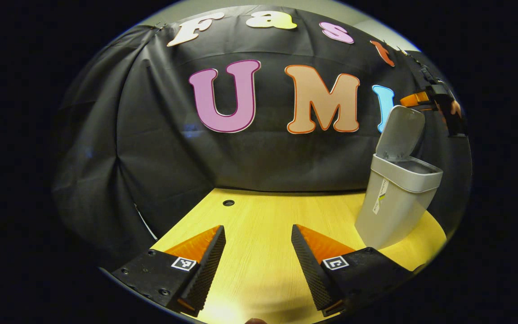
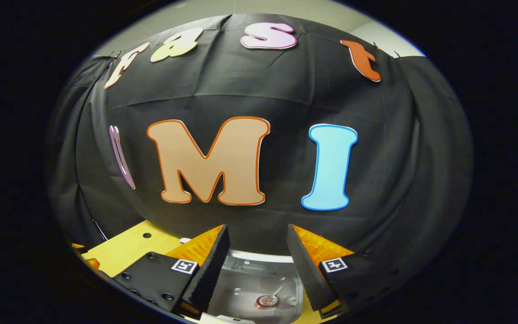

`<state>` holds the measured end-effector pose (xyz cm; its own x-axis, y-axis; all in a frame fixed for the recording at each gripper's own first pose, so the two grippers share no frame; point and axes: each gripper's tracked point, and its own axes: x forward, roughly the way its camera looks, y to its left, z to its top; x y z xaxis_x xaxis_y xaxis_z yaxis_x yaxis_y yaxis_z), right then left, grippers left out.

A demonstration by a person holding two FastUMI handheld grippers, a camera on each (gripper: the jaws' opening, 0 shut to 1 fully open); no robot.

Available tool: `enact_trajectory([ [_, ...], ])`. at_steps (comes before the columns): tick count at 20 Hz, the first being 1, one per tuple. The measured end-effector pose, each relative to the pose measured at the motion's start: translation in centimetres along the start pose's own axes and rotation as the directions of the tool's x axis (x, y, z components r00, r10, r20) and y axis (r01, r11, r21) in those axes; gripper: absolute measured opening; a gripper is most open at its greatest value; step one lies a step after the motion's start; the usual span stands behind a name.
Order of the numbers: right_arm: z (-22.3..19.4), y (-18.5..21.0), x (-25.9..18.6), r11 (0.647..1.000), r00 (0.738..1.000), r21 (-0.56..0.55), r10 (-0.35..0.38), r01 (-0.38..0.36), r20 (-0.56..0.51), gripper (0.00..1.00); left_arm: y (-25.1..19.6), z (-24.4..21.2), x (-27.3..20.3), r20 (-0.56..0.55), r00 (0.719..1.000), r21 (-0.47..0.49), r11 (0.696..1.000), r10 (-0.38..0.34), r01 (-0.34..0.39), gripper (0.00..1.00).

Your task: Press the lid of the desktop garbage bin to open it, pick up the crumpled paper on the desktop and throw it into the bin, then pick up the pop can on the desktop and drop it into the bin, and finally close the garbage bin lid.

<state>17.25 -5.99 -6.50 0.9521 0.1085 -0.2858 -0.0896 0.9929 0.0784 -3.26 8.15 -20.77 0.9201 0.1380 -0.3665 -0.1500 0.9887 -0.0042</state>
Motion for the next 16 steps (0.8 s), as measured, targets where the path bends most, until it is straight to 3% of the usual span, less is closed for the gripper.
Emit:
enact_trajectory([
  [7, -5.2, 0.8, -4.5, 0.999, 0.999, -0.034, -0.02, 0.019, -0.028, 0.84, -1.3, 1.9, -0.1, 0.035, 0.999, 0.028, 0.999, -0.033, 0.032, 0.86],
  [16, -14.1, 1.5, -6.6, 0.998, 0.988, 0.06, -0.014, 0.023, -0.155, 0.84, -2.6, 3.2, -0.5, 0.058, 0.997, 0.04, 0.998, -0.058, 0.055, 0.86],
])
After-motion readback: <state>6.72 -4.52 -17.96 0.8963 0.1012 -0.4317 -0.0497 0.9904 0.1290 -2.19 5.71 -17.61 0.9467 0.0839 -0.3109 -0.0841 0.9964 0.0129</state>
